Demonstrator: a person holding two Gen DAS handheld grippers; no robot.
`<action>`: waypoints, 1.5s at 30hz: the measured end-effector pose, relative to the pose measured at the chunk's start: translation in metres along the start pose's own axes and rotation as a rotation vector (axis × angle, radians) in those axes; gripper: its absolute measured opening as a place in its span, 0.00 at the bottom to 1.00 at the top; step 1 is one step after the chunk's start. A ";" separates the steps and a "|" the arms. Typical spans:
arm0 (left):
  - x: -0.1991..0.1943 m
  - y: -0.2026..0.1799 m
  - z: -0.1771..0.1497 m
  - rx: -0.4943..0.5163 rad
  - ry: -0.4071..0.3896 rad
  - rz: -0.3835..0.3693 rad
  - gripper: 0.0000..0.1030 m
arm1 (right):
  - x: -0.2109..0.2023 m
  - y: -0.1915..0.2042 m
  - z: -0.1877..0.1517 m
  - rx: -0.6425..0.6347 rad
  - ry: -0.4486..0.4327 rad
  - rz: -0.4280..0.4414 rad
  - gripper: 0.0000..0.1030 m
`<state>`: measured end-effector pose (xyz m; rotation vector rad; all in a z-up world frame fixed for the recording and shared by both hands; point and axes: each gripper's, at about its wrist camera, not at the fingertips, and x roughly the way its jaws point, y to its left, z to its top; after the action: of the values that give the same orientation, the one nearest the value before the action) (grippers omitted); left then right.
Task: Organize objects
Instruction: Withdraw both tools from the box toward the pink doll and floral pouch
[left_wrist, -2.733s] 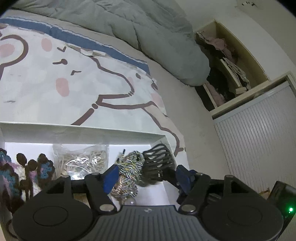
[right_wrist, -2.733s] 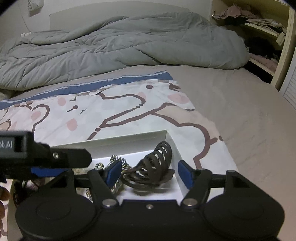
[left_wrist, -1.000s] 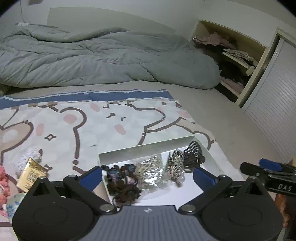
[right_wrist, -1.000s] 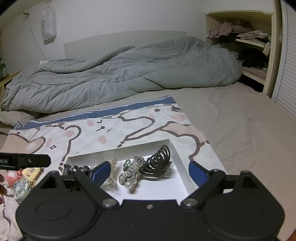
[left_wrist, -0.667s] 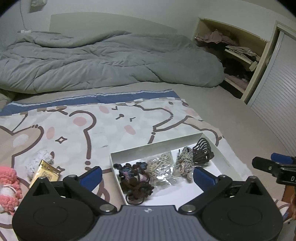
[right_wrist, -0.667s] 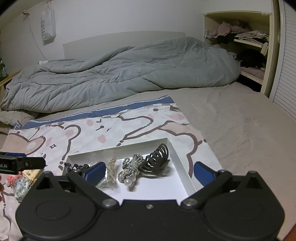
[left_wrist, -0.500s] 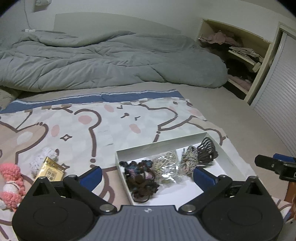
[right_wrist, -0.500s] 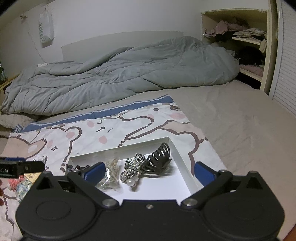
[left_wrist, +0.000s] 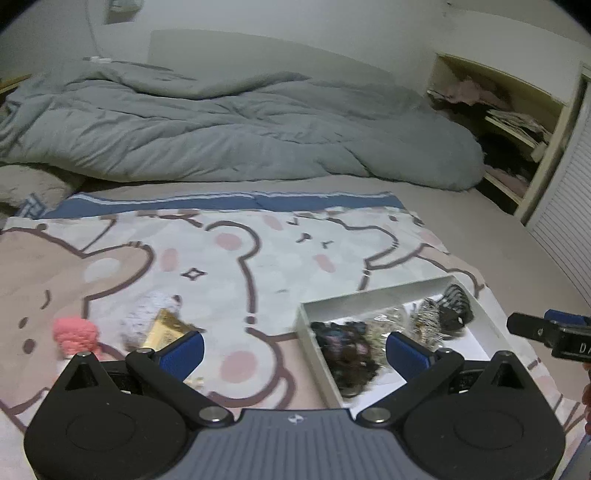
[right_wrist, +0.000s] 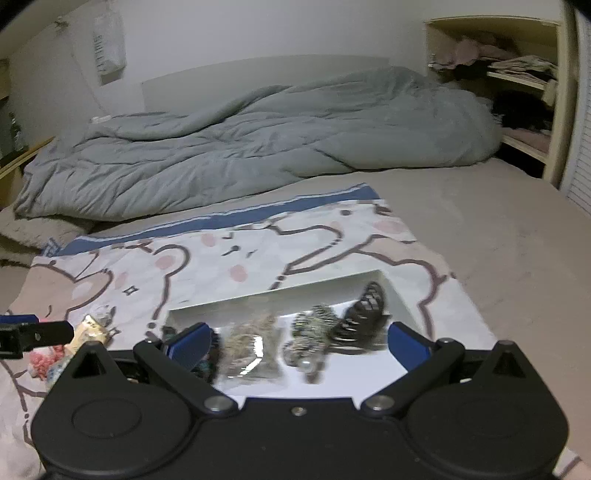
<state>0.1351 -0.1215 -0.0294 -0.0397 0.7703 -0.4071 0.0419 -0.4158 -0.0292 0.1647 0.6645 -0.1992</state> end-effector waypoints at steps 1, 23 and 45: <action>-0.002 0.005 0.000 -0.003 -0.003 0.007 1.00 | 0.001 0.006 0.000 -0.007 0.002 0.008 1.00; -0.052 0.106 -0.005 -0.037 -0.036 0.161 1.00 | 0.031 0.120 0.002 -0.135 0.044 0.165 1.00; -0.045 0.167 -0.015 -0.061 -0.029 0.283 1.00 | 0.056 0.205 -0.014 -0.209 0.096 0.325 1.00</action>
<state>0.1532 0.0506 -0.0410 0.0070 0.7469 -0.1138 0.1252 -0.2217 -0.0571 0.0800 0.7391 0.1909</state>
